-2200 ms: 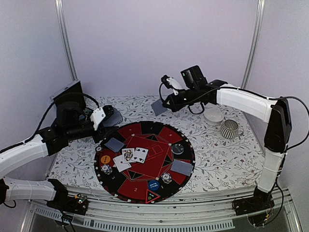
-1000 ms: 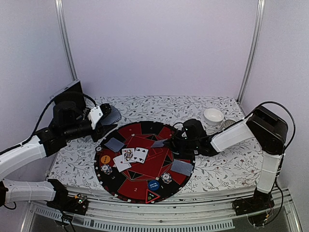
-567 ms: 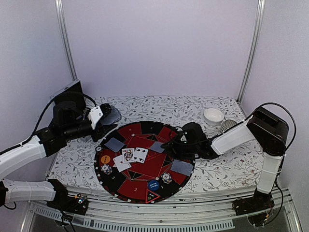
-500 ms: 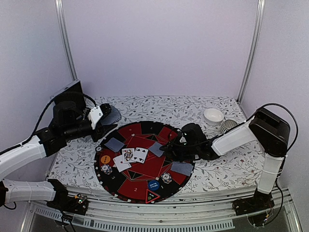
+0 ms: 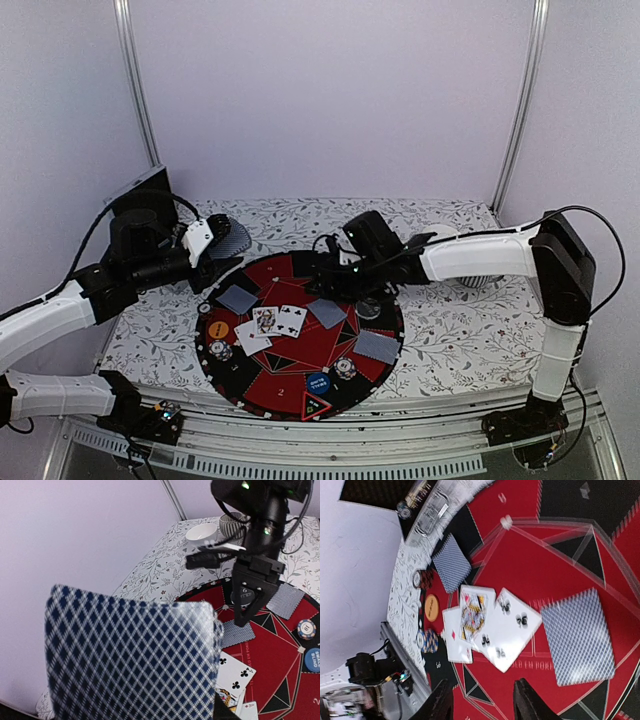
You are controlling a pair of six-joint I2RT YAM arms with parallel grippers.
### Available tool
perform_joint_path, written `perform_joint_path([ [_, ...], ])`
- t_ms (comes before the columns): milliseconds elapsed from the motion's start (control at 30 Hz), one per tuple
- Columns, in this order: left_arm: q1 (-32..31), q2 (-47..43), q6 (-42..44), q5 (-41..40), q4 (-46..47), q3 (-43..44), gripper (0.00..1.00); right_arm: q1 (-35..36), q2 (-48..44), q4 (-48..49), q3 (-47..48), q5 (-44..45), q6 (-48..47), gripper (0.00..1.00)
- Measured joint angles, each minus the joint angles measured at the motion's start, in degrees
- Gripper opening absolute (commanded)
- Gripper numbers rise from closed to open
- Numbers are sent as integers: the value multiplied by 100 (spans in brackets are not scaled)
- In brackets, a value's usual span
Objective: Distribute texas hold em gaming equipment
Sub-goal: Place the poker card in the community card area, then adjust the poker card in the community card area.
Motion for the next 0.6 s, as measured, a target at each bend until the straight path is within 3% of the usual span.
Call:
perform_joint_path([
  [100, 0, 0, 0, -4, 0, 0, 42, -35, 205, -761, 1075, 398, -1185, 46],
  [267, 0, 0, 0, -4, 0, 0, 43, -181, 702, -1882, 1867, 1054, -2514, 53],
  [467, 0, 11, 2, -7, 0, 0, 42, -236, 1838, -2824, 2400, 1620, -3259, 70],
  [600, 0, 39, 2, -7, 2, 0, 42, -122, 1891, -2924, 2575, 1749, -3560, 71],
])
